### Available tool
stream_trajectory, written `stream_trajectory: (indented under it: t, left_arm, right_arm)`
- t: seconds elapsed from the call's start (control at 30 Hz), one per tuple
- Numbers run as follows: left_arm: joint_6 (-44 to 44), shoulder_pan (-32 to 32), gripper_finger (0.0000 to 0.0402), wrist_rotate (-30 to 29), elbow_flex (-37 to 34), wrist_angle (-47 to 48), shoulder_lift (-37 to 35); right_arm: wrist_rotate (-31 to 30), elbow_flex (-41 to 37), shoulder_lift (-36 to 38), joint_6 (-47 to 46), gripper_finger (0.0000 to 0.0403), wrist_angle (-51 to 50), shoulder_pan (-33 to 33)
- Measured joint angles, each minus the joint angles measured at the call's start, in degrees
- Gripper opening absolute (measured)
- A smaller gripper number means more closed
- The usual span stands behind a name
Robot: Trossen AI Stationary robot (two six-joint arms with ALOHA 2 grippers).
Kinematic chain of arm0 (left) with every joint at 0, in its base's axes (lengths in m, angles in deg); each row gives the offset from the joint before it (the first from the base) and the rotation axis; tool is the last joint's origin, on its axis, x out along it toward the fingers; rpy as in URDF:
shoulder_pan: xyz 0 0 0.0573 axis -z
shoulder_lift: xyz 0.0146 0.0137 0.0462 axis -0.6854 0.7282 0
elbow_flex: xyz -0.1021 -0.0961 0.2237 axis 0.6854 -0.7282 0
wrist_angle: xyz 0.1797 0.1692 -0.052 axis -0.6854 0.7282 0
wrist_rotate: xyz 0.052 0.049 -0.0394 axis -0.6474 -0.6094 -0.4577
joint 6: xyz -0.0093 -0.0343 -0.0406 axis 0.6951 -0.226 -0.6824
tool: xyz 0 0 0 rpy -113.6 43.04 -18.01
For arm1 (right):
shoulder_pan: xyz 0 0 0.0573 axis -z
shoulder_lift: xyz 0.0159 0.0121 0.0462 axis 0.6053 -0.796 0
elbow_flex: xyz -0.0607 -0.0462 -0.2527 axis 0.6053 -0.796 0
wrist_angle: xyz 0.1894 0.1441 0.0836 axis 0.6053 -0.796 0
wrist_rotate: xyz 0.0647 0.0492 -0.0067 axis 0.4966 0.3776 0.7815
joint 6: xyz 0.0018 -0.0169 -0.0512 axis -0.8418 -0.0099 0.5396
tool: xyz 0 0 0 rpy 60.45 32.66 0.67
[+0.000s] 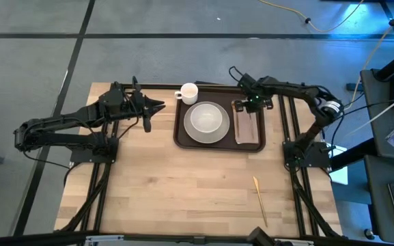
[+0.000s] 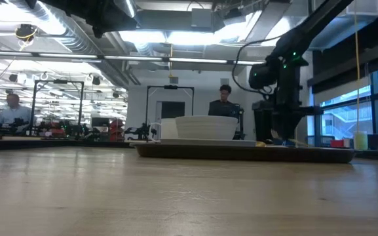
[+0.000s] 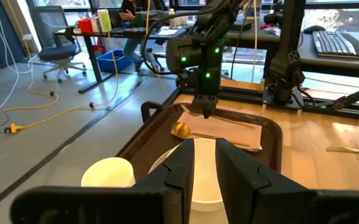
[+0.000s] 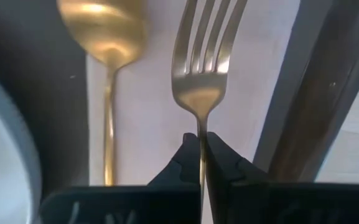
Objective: Set up tray
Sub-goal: Put the gold fork to the right of the gold spoon on the brown napkin on the black serving tray
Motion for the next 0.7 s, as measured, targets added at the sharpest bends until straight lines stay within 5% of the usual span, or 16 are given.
stream_trajectory:
  t: [0.7]
  left_arm:
    - [-0.9,0.0,0.0059,0.0,0.0,1.8,0.0]
  right_arm:
    - [0.0,0.0,-1.8,-0.5,0.0,0.6,3.4]
